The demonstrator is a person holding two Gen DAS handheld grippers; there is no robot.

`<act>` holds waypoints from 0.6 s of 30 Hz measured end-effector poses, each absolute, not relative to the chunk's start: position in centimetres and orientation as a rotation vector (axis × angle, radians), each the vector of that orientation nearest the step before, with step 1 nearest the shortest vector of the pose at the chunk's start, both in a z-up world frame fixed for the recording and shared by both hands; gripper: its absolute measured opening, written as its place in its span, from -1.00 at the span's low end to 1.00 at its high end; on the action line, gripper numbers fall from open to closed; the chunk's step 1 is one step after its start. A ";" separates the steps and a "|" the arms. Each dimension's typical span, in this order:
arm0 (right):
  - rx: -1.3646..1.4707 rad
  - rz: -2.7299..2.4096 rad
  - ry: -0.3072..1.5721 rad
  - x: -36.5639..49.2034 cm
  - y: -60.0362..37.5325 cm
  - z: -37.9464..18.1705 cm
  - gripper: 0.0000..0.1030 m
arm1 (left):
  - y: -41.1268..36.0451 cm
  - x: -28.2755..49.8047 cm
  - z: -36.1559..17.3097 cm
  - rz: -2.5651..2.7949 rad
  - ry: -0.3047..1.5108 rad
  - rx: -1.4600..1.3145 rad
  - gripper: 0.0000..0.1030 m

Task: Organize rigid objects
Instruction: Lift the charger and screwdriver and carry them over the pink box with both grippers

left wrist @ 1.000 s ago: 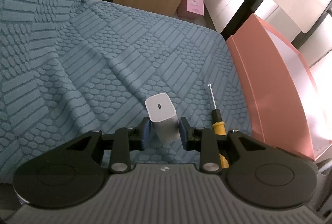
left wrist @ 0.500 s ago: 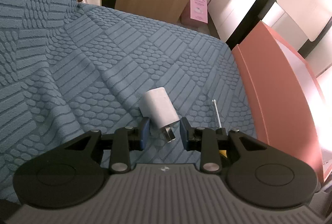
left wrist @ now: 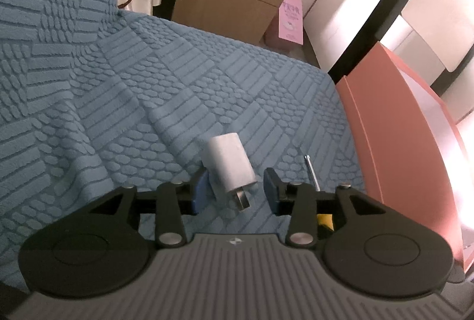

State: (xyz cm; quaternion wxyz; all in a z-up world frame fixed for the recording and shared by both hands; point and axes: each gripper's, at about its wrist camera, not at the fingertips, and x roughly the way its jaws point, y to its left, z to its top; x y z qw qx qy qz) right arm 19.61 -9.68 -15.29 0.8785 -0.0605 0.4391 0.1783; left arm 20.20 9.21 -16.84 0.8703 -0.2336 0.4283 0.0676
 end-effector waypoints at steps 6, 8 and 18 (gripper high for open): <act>-0.095 0.371 0.929 19.8 -9.9 -15.3 -0.60 | 9.1 20.6 -17.1 0.187 0.890 -0.479 -0.09; -0.089 0.369 0.937 19.9 -9.9 -15.5 -0.60 | 8.8 20.8 -17.3 0.185 0.903 -0.465 -0.09; -0.086 0.374 0.938 20.1 -9.7 -15.7 -0.60 | 8.3 21.4 -18.1 0.175 0.930 -0.467 -0.25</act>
